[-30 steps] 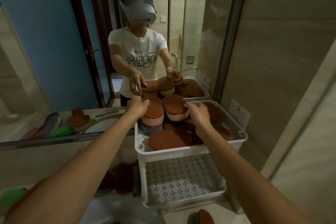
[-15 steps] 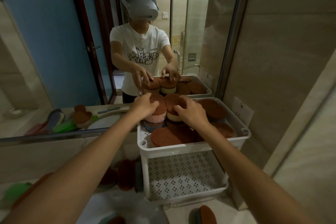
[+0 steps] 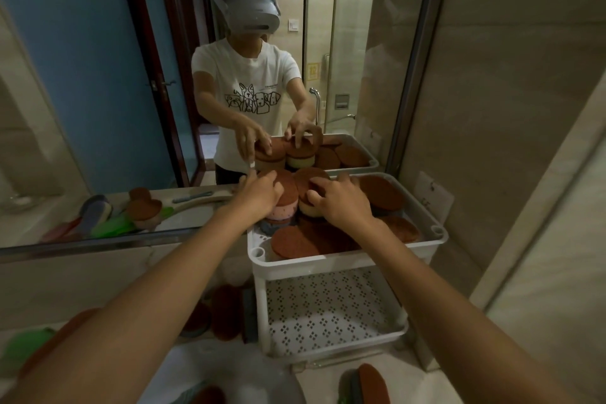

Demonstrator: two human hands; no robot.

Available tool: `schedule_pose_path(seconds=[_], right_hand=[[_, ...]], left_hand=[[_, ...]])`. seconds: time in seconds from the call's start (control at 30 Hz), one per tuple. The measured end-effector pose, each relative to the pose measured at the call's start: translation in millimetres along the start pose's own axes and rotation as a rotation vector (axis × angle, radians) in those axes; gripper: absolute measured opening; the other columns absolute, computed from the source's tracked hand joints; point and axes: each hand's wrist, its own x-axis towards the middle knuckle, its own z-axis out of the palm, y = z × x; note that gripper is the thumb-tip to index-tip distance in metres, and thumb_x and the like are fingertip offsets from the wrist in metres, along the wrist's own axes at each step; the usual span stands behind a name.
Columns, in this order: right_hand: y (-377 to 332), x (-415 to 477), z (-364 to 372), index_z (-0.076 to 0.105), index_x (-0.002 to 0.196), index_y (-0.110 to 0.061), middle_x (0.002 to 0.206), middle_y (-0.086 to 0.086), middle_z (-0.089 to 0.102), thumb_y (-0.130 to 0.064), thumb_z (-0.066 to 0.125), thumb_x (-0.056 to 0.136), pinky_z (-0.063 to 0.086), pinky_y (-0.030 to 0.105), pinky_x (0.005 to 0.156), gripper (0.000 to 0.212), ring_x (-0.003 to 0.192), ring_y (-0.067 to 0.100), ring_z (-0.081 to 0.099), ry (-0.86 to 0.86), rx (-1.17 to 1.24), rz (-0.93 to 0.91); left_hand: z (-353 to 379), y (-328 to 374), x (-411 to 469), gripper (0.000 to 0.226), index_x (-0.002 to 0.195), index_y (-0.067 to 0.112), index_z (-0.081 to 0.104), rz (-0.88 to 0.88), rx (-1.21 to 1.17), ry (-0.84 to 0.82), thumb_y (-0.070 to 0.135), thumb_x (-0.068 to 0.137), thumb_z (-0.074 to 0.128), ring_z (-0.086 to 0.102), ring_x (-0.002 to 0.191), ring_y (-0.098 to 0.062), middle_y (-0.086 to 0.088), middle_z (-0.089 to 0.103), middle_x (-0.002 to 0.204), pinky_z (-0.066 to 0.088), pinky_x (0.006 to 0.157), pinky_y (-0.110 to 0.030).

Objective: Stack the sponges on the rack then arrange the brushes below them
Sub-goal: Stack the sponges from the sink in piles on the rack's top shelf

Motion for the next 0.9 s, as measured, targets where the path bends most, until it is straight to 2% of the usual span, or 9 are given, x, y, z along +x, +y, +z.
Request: schedule_pose_path(seconds=[0.1,0.2,0.3,0.43,0.5,0.6,0.7,0.8,0.9], right_hand=[[-4,-5,-2,0.034,0.142,-0.029,0.149,0.018,0.028,-0.038,0.030,0.099,0.027,0.050,0.108,0.045,0.138,0.039,0.022,-0.054,0.049,0.029],[-8,-13,-2,0.045,0.136,-0.020,0.144,0.018,0.035,-0.029,0.031,0.098,0.029,0.045,0.107,0.041,0.134,0.037,0.028,0.164,0.133,0.010],[-10,-27,-3,0.056,0.125,-0.009,0.133,0.012,0.045,-0.019,0.038,0.096,0.032,0.035,0.104,0.036,0.126,0.028,0.037,0.338,0.339,-0.047],[-17,-70,9,0.063,0.099,-0.002,0.104,0.010,0.057,-0.004,0.047,0.087,0.039,0.020,0.078,0.020,0.092,0.016,0.054,0.563,0.569,-0.128],[-17,-96,24,0.060,0.089,-0.001,0.089,0.006,0.054,0.000,0.048,0.081,0.035,0.013,0.068,0.015,0.078,0.009,0.048,0.644,0.655,-0.177],[-4,-138,62,0.055,0.081,-0.001,0.080,0.003,0.047,0.000,0.046,0.078,0.034,0.015,0.064,0.010,0.069,0.008,0.042,0.696,0.727,-0.154],[25,-172,119,0.051,0.081,-0.005,0.081,0.005,0.047,-0.014,0.043,0.077,0.037,0.022,0.068,0.013,0.072,0.010,0.043,0.559,0.700,0.072],[62,-193,174,0.053,0.100,0.001,0.107,0.017,0.052,-0.019,0.051,0.079,0.041,0.039,0.086,0.029,0.100,0.032,0.051,0.164,0.542,0.395],[89,-206,197,0.046,0.117,0.002,0.125,0.021,0.045,-0.029,0.058,0.083,0.038,0.042,0.095,0.047,0.117,0.040,0.043,-0.070,0.313,0.609]], left_hand=[[-4,2,1,0.046,0.145,0.019,0.033,0.019,0.039,0.008,0.025,0.099,0.028,0.028,0.136,-0.041,-0.022,0.023,0.151,0.027,0.111,-0.044],[-9,7,-3,0.042,0.135,0.011,0.047,0.037,-0.043,0.126,0.017,0.098,0.029,0.036,0.132,-0.039,-0.020,0.035,0.144,0.029,0.111,-0.048],[-16,16,-17,0.036,0.120,0.003,0.056,0.088,-0.148,0.274,0.012,0.096,0.031,0.047,0.120,-0.036,-0.021,0.048,0.130,0.039,0.101,-0.043],[-19,29,-62,0.029,0.105,0.007,0.065,0.173,-0.335,0.417,0.013,0.095,0.038,0.059,0.096,-0.024,-0.013,0.066,0.107,0.045,0.081,-0.032],[-11,33,-93,0.026,0.100,0.010,0.066,0.200,-0.463,0.449,0.014,0.094,0.042,0.061,0.087,-0.016,-0.007,0.068,0.098,0.049,0.077,-0.029],[18,30,-136,0.023,0.100,0.012,0.067,0.218,-0.567,0.434,0.015,0.093,0.045,0.064,0.088,-0.019,-0.006,0.070,0.095,0.054,0.079,-0.036],[64,23,-174,0.022,0.101,0.011,0.067,0.185,-0.600,0.312,0.012,0.092,0.047,0.065,0.084,-0.024,-0.010,0.071,0.092,0.051,0.074,-0.035],[120,10,-196,0.023,0.103,0.007,0.068,0.052,-0.552,0.073,0.009,0.091,0.048,0.065,0.091,-0.026,-0.013,0.071,0.098,0.043,0.073,-0.024],[163,-9,-207,0.026,0.107,0.006,0.065,-0.072,-0.465,-0.146,0.011,0.092,0.045,0.062,0.101,-0.023,-0.011,0.069,0.109,0.037,0.073,-0.019]])
